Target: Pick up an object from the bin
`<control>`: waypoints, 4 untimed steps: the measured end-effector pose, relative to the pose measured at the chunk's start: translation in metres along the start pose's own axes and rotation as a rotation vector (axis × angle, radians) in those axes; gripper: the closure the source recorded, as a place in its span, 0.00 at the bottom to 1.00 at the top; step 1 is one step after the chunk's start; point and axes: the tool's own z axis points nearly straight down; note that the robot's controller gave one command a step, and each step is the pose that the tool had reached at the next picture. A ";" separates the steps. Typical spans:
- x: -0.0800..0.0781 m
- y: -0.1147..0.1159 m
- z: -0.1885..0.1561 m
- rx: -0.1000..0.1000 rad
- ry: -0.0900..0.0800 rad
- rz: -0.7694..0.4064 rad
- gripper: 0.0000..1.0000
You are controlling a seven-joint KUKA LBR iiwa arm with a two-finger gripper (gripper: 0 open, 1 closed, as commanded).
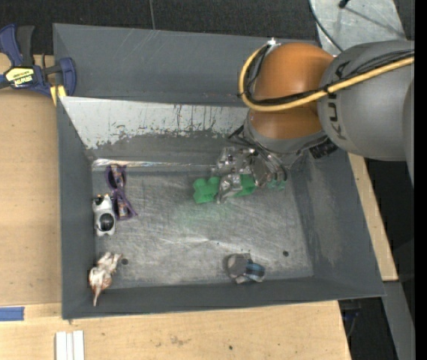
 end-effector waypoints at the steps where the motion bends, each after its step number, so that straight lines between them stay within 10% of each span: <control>1: -0.010 0.010 -0.011 -0.001 -0.025 -0.006 1.00; 2: 0.004 0.008 -0.018 0.000 0.009 -0.007 1.00; 3: -0.004 0.022 -0.014 0.000 -0.024 -0.032 1.00; 4: 0.029 0.015 -0.011 -0.001 0.012 -0.046 1.00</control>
Offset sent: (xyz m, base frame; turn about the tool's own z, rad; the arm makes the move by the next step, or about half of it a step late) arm -0.0120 0.0002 0.1145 -0.0102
